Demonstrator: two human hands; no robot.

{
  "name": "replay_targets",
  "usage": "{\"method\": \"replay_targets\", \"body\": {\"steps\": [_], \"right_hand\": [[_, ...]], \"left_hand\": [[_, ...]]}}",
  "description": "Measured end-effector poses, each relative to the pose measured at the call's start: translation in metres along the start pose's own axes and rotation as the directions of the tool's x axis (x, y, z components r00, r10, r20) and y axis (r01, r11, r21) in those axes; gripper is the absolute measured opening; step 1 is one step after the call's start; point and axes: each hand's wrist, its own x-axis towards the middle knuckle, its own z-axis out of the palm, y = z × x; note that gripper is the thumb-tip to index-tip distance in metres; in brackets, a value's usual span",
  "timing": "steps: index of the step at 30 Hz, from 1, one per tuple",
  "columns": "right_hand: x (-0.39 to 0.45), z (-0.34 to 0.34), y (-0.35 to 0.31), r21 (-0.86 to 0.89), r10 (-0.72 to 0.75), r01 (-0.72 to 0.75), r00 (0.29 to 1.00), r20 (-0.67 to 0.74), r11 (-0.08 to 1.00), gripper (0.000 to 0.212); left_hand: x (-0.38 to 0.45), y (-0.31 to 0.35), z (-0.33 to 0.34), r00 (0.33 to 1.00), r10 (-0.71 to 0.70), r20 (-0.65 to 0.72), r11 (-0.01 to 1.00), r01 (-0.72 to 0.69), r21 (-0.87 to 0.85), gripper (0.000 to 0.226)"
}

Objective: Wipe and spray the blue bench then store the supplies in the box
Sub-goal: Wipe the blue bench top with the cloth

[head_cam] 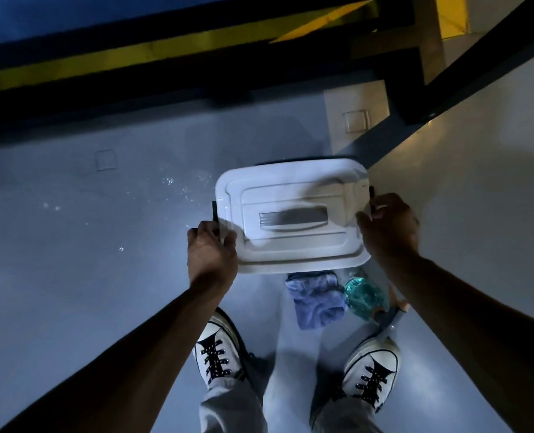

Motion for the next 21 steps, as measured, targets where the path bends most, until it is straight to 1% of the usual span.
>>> {"method": "replay_targets", "body": {"steps": [4,7,10,14,16,19,20,21], "right_hand": [[0.005,0.002,0.003,-0.049,-0.047,0.046,0.999,-0.011,0.998,0.024],[0.005,0.006,0.009,-0.074,-0.073,0.070,0.997,-0.033,0.995,0.026],[0.001,0.008,0.009,-0.127,-0.125,0.119,0.991,-0.042,0.985,0.022],[0.001,0.009,0.010,-0.144,-0.141,0.135,0.989,-0.036,0.980,0.024],[0.006,0.011,0.008,-0.130,-0.112,0.105,0.993,-0.043,0.986,0.026],[0.005,0.005,0.008,-0.098,-0.042,0.042,0.999,0.001,0.994,0.034],[-0.003,0.001,0.008,-0.100,-0.059,0.058,0.998,-0.008,0.993,0.039],[-0.016,-0.002,0.008,-0.103,-0.109,0.105,0.994,-0.033,0.989,0.042]], "left_hand": [[0.004,-0.004,0.003,1.000,-0.013,-0.026,0.999,0.012,-0.047,0.019],[-0.001,-0.004,0.005,0.995,-0.081,-0.054,0.990,0.074,-0.119,0.019],[-0.010,-0.001,0.003,0.989,-0.133,-0.059,0.979,0.122,-0.165,0.019],[-0.010,0.005,-0.002,0.984,-0.173,-0.046,0.971,0.162,-0.178,0.020],[-0.007,0.007,-0.004,0.983,-0.177,-0.040,0.972,0.169,-0.161,0.021],[-0.005,0.005,-0.008,0.989,-0.150,-0.007,0.976,0.147,-0.161,0.022],[-0.003,0.003,-0.010,0.990,-0.139,0.006,0.977,0.138,-0.164,0.023],[-0.002,0.000,-0.012,0.991,-0.131,0.020,0.976,0.133,-0.172,0.023]]}}
